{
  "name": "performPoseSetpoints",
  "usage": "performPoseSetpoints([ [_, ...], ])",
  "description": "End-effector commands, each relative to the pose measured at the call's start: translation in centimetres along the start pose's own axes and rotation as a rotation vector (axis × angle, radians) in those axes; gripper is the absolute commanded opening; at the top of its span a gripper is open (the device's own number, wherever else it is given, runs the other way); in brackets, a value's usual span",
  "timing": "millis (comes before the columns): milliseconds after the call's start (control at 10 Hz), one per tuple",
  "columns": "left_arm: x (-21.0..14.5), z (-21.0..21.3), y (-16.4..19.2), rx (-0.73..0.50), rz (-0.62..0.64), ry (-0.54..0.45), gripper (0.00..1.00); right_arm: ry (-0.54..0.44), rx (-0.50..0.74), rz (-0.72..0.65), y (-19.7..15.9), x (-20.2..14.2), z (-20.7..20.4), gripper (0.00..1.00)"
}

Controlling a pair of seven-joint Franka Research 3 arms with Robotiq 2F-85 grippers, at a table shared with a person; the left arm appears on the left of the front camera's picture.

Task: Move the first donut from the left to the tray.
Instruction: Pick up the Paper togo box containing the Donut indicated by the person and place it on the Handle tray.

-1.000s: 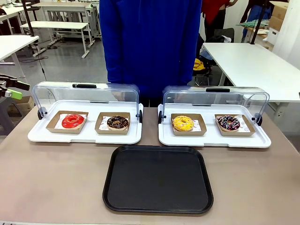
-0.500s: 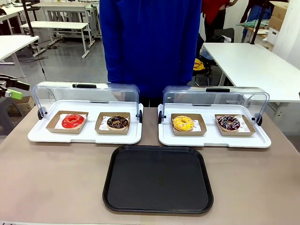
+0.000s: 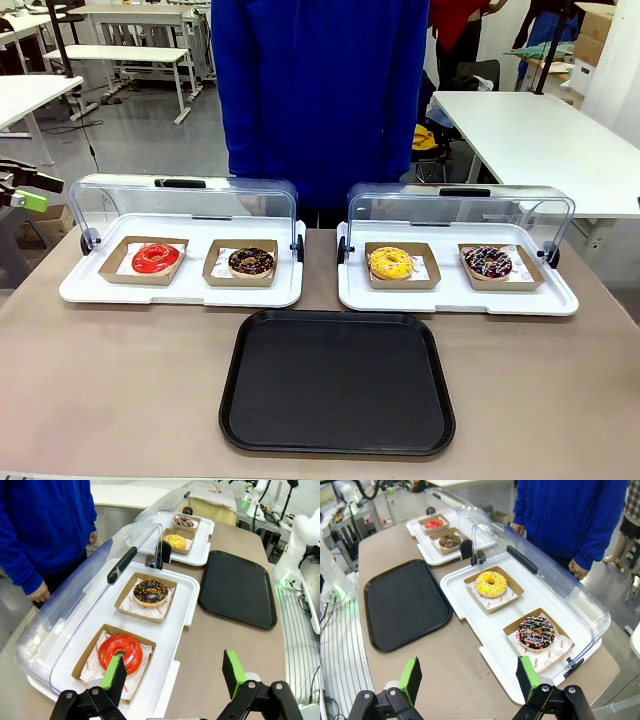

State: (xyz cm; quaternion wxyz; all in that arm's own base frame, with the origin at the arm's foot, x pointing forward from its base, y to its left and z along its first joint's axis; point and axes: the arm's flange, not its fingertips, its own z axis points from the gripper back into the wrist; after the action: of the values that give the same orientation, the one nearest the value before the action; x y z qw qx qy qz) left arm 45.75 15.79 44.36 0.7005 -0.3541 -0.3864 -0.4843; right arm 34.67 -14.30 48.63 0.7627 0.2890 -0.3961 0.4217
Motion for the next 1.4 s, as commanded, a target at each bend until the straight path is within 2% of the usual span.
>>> performPoseSetpoints([
  [0, 0.05, -0.05, -0.23, -0.003, -0.004, -0.012, 1.0, -0.031, -0.003, 0.023, -0.38, 0.29, -0.04, 1.0],
  [1300, 0.05, -0.05, -0.23, -0.003, -0.004, -0.012, 1.0, -0.031, -0.003, 0.023, -0.38, 0.29, -0.04, 1.0],
])
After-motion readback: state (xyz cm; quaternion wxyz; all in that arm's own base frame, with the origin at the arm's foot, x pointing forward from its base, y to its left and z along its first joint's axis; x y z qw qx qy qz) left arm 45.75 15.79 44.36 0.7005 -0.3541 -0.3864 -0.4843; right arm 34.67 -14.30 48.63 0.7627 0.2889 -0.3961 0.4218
